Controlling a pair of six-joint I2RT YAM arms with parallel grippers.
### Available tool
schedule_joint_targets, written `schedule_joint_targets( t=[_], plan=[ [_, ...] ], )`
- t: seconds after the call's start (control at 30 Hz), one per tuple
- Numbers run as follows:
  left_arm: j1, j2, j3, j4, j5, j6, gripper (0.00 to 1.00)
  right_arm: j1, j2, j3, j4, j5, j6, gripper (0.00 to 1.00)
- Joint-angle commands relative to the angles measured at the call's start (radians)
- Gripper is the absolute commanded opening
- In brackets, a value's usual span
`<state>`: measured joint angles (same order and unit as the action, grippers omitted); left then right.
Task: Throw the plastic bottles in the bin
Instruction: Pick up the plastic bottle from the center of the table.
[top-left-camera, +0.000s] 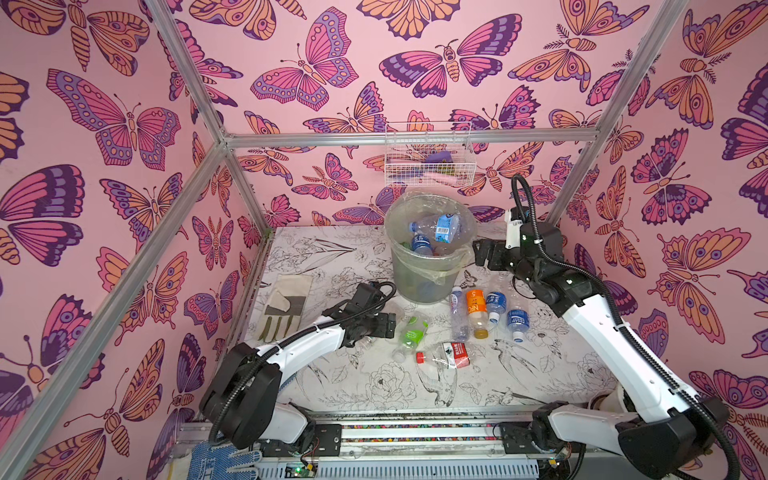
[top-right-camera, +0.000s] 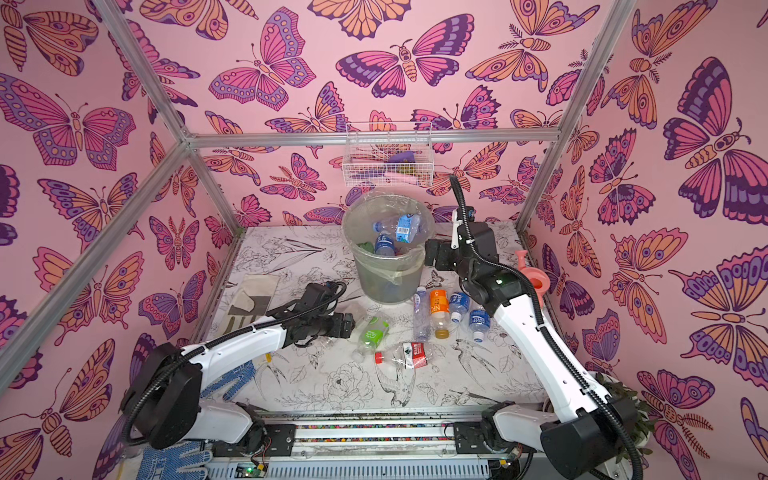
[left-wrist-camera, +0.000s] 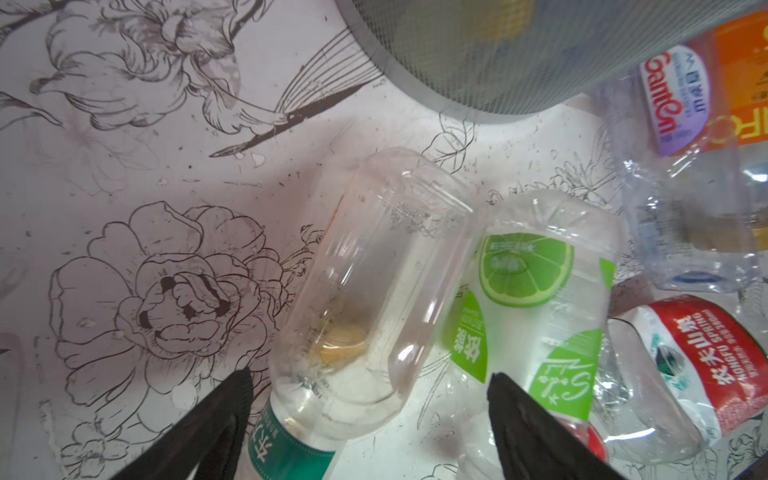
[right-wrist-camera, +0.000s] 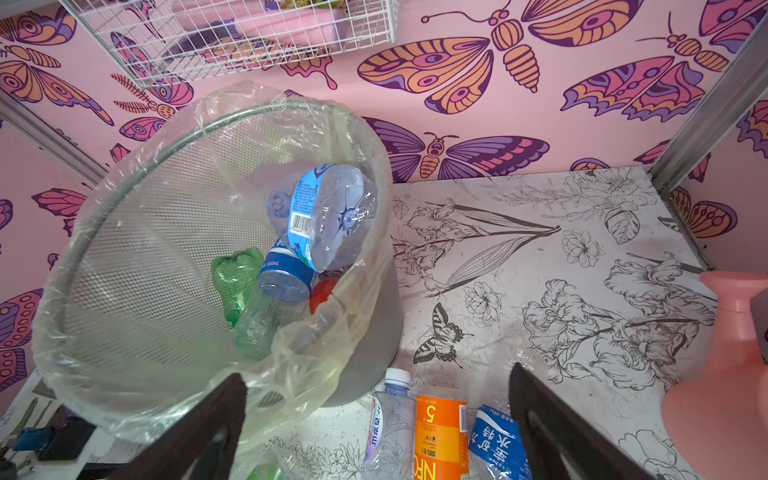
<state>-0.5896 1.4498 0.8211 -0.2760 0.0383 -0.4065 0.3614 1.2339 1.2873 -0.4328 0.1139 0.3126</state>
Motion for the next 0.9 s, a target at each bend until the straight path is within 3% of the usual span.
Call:
schedule_joint_targets(
  t=[0.0,0.23,0.33,0.47,0.53,0.87],
  plan=[
    [0.002,0.042,0.03,0.014,0.013,0.023,0.89,-0.012,-0.024,-0.014,0.019,-0.022,0.015,0.99],
    [0.0,0.136,0.055,0.015,0.0,0.046,0.85,-0.022,-0.035,-0.031,0.023,-0.026,0.023,0.99],
    [-0.008,0.142,0.051,0.015,-0.019,0.052,0.75,-0.029,-0.042,-0.041,0.023,-0.024,0.023,0.99],
    [-0.014,0.115,0.054,-0.018,-0.048,0.059,0.52,-0.042,-0.052,-0.055,0.027,-0.03,0.029,0.99],
    [-0.021,0.068,0.061,-0.047,-0.09,0.067,0.46,-0.046,-0.059,-0.061,0.03,-0.029,0.031,0.99],
    [-0.025,-0.295,0.127,-0.107,-0.233,0.144,0.42,-0.063,-0.076,-0.086,0.039,-0.03,0.043,0.99]
  ],
)
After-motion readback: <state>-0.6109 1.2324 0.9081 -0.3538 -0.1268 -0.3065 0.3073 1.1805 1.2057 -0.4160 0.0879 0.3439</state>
